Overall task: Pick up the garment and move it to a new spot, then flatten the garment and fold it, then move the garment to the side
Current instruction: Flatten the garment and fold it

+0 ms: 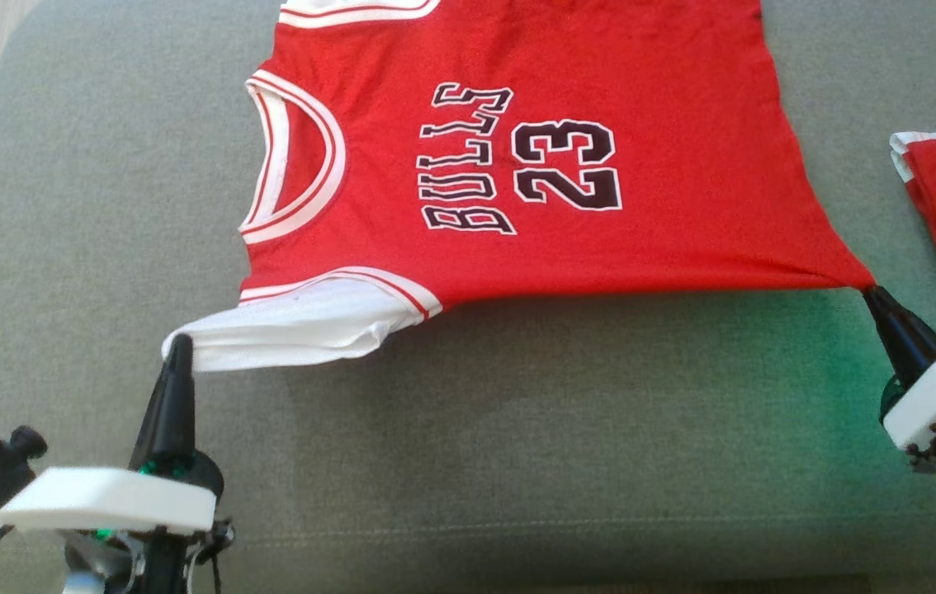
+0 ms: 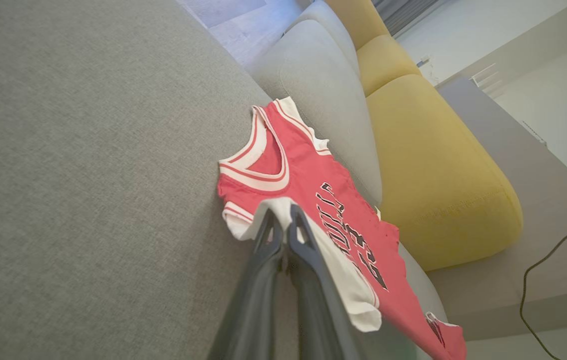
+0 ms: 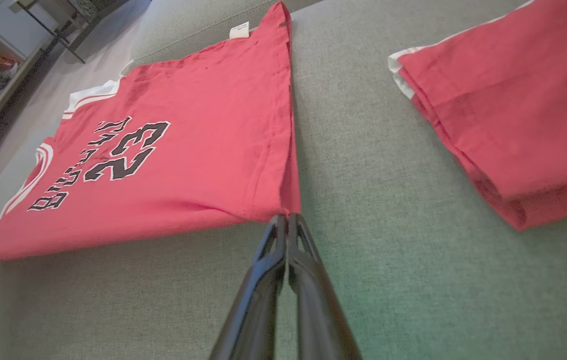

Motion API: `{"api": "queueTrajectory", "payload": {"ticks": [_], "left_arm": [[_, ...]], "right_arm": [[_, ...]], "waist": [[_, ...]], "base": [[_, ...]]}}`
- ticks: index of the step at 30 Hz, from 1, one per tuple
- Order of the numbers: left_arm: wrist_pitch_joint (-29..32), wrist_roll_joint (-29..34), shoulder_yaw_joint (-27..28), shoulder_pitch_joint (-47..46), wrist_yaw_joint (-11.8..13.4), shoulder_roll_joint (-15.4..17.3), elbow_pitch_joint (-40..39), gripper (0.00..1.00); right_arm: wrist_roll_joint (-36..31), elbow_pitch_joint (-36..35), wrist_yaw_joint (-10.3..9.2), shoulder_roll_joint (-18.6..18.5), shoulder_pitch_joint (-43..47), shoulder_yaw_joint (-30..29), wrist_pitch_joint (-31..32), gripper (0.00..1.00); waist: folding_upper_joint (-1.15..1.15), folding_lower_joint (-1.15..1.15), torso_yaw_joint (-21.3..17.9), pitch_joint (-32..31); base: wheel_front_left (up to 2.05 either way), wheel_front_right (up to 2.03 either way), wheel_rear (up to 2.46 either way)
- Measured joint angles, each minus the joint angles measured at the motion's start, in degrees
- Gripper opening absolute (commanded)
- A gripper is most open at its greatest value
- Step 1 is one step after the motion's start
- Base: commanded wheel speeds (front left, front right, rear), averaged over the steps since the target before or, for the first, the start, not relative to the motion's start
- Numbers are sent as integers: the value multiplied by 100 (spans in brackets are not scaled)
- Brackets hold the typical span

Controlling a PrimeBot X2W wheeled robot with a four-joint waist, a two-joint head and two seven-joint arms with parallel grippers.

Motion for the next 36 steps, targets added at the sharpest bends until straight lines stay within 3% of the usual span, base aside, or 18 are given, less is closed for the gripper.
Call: {"api": "queueTrajectory", "payload": {"ticks": [5,12,20,23,30,31,32,33,34,36], "left_arm": [[156,-12,-71,-359,88,-15,209,0],[263,82,-268,-1917,27,-258,1246,0],[244,292,-443,-3462,-471,-426,2619,0],[63,467,-560,-4027,-768,-459,3064,0],[-391,737,-587,-4876,-1192,-561,4161,0],[-411,737,-589,-4939,-1247,-593,4312,0],[-453,738,-589,-4983,-1292,-626,4450,32],[-453,738,-589,-4983,-1292,-626,4450,93],[-514,740,-593,-5014,-1384,-675,4668,100],[-557,772,-616,-5013,-1445,-679,4743,100]], "right_arm": [[-411,-388,0,127,-73,15,279,0],[-826,185,0,193,-868,57,345,0],[-1410,1082,0,74,-2106,33,-14,0],[-1599,1369,0,-7,-2483,114,-193,0],[-1836,2038,0,-93,-3173,250,-704,0],[-1838,2128,0,-93,-3218,270,-768,17],[-1840,2219,0,-93,-3253,289,-837,83],[-1840,2219,0,-93,-3253,289,-837,100],[-1860,2350,0,-88,-3279,322,-1026,100],[-1859,2392,0,-85,-3278,323,-1127,100]], "waist": [[0,0,30,-21],[0,1,91,103],[0,2,111,497],[0,2,132,711],[0,3,183,1179],[0,3,192,1216],[0,3,199,1237],[0,3,199,1237],[0,3,200,1236],[0,3,195,1217]], "base": [[0,0,0],[0,0,0],[0,0,0],[0,0,0],[0,0,0],[0,0,0],[0,0,0],[0,0,0],[0,0,0],[0,0,0]]}}
